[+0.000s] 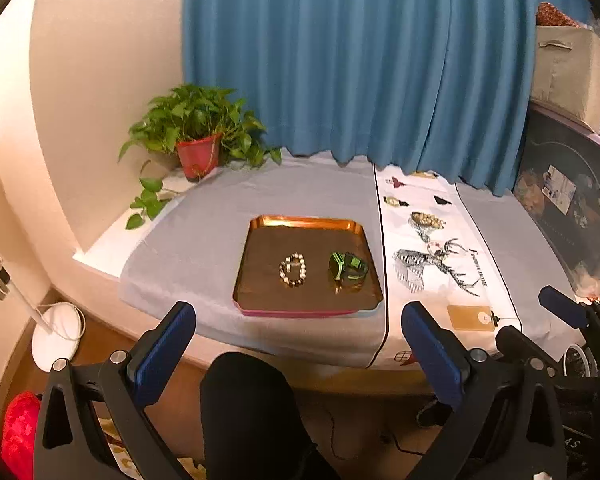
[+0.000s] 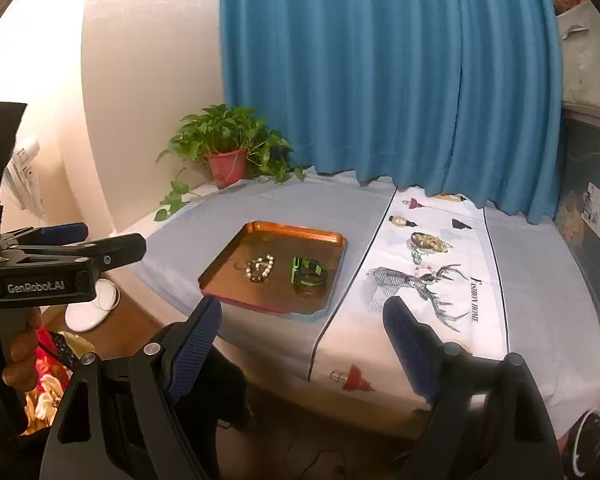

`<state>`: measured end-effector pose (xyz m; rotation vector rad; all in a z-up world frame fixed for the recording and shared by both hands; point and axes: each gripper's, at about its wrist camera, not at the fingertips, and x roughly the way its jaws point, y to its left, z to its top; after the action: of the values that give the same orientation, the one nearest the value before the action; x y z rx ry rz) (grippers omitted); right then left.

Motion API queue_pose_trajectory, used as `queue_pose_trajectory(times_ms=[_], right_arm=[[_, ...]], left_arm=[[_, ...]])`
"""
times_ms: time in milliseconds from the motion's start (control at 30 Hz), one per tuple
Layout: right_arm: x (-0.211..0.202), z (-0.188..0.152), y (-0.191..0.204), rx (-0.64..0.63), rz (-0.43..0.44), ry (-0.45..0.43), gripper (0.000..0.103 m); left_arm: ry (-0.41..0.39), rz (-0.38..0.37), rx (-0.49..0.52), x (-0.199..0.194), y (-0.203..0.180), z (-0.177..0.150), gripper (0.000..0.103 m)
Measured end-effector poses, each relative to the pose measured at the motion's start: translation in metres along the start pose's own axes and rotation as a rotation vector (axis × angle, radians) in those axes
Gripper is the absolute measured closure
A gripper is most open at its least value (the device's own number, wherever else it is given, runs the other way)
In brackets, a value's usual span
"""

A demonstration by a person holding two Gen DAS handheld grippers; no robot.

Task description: Organize jewelry

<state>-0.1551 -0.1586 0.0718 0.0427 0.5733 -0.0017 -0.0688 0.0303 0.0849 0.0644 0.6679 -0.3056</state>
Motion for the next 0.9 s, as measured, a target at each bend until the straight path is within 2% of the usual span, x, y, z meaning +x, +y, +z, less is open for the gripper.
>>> queue_pose_trajectory(times_ms=[367,667,767,900], right_arm=[[0.001,0.002,-0.001,0.001,0.003,0.007,0.020],[0.003,0.006,-0.009,0.018,-0.028,0.016,0.020],[0.011,0.005,-0.015,0.013,-0.033,0.036,0.020],[0.030,0.002,-0.034,0.071,-0.009,0.064,0.020]], left_arm=[[0.003,0.006,-0.006,0.000,0.002,0.003,0.001],[-0.012,-0.022,-0.013,0.011,0.002,0.011,0.001],[0.027,-0.025,-0.022,0.025,-0.003,0.016,0.001],[0.077,-0.019,-0.010,0.044,-0.013,0.023,0.001]])
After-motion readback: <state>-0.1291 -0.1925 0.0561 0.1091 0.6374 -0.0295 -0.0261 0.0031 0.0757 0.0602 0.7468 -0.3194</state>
